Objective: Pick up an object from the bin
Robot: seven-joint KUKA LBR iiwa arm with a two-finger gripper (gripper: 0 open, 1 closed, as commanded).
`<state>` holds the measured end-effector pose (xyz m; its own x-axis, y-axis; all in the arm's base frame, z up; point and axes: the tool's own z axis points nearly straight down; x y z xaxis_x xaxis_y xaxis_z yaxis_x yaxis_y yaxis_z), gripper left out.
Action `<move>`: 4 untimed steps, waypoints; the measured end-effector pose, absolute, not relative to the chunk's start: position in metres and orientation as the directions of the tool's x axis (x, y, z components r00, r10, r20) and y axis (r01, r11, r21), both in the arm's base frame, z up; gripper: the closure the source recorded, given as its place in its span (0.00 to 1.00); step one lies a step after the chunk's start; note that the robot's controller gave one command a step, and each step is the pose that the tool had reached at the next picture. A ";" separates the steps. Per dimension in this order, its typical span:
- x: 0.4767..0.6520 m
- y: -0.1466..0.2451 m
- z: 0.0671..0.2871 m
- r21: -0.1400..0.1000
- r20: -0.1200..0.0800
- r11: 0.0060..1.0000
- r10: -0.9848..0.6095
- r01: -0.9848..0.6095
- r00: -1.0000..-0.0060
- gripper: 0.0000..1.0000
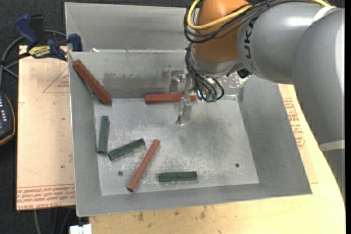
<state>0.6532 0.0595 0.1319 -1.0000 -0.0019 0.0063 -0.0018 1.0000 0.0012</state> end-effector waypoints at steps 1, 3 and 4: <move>0.655 0.106 0.069 0.000 0.010 0.992 0.128 0.128 -0.992 0.00; 0.657 0.090 0.100 0.002 -0.002 0.955 0.295 0.295 -0.955 0.00; 0.655 0.100 0.070 -0.002 0.011 0.989 0.147 0.147 -0.989 0.00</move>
Offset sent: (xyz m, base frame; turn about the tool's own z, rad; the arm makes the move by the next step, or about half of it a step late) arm 0.0032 0.0431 -0.0619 0.1355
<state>0.6554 0.0999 0.0697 -0.9891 0.1469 0.0108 0.1469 0.9891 -0.0022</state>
